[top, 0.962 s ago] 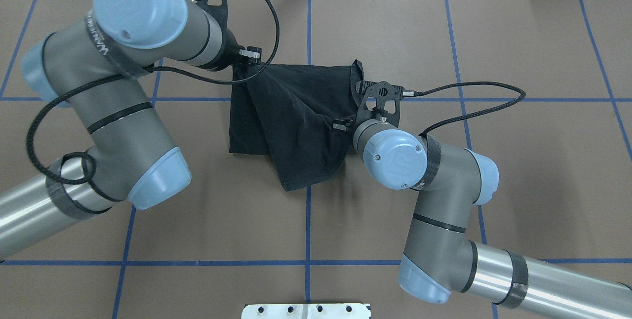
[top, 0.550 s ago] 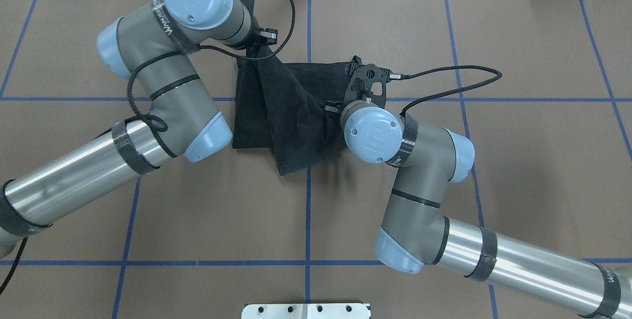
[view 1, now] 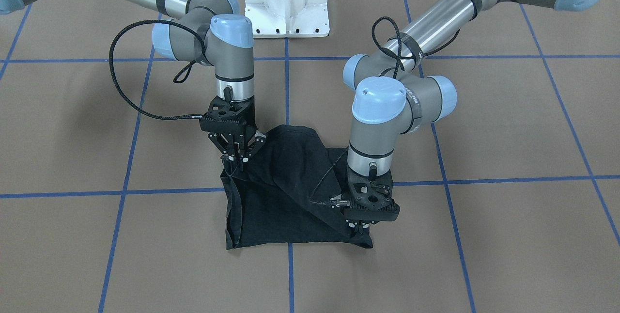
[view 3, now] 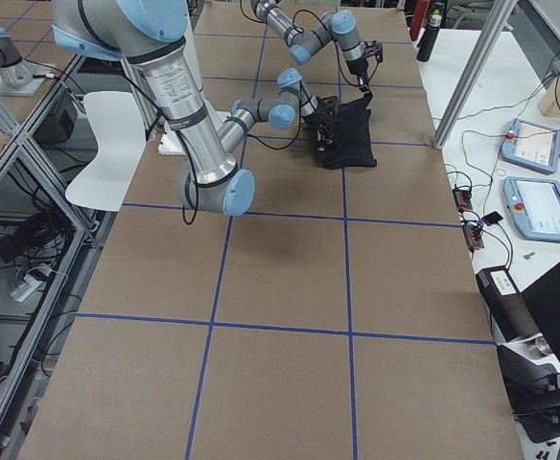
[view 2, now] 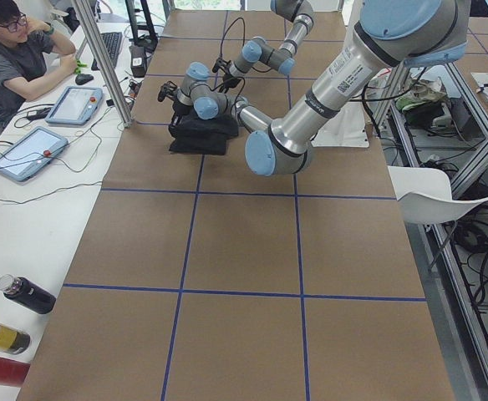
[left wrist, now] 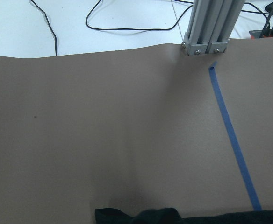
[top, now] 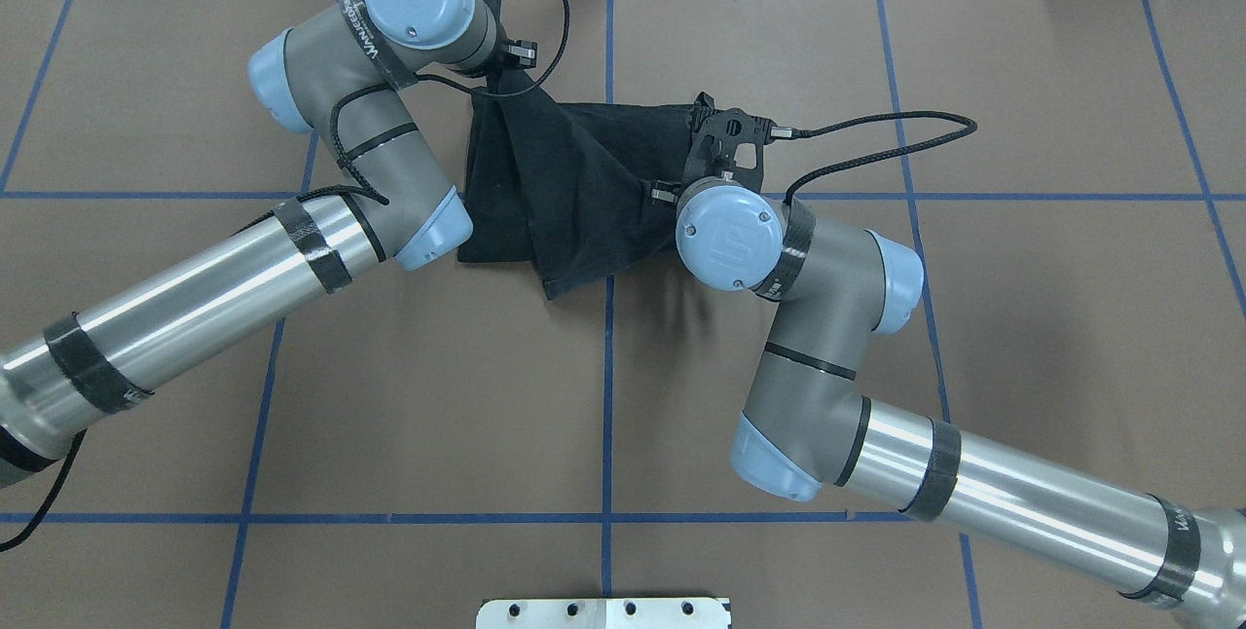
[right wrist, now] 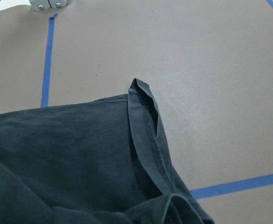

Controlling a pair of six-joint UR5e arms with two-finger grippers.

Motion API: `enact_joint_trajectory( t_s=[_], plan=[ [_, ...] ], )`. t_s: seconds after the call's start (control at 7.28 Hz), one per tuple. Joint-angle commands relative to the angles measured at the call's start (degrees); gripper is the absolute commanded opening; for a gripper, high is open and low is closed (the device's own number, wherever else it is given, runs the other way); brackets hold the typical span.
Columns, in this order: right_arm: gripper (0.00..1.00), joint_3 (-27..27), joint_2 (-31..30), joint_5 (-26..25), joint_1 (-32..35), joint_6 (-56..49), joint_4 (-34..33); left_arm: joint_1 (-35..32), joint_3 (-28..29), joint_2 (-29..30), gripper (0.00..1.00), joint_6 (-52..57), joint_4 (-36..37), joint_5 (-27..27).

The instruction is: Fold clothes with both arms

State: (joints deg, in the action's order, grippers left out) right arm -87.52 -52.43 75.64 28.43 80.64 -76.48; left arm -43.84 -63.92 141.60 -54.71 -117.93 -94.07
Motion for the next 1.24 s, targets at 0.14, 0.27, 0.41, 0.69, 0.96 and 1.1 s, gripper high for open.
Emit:
enact_joint_trajectory(
  t_s=[0.14, 0.27, 0.41, 0.69, 0.96, 1.1],
  plan=[
    [0.57, 1.2, 0.0, 1.2, 1.4, -0.3, 0.0, 0.0, 1.9, 0.2, 0.62, 0.3, -1.0, 0.1],
    [0.99, 1.4, 0.1, 2.7, 2.8, -0.6, 0.0, -0.3, 1.9, 0.1, 1.0, 1.2, -1.4, 0.0],
    [1.0, 0.8, 0.8, 10.0, 6.1, -3.0, 0.1, -3.2, 1.0, -0.6, 1.0, 5.4, -4.6, -1.6],
    [1.0, 0.2, 4.0, 16.1, 7.9, -4.2, -0.7, -9.7, -9.7, -11.1, 1.0, 16.6, -6.3, -13.9],
    [1.0, 0.0, 8.4, 13.3, 4.5, -4.0, -8.5, -11.6, -16.2, -19.8, 1.0, 21.8, -10.0, -14.3],
    [0.99, 0.0, 10.7, 10.8, 1.3, -3.8, -13.8, -11.6, -16.2, -20.4, 1.0, 21.8, -10.4, -14.3]
  ],
)
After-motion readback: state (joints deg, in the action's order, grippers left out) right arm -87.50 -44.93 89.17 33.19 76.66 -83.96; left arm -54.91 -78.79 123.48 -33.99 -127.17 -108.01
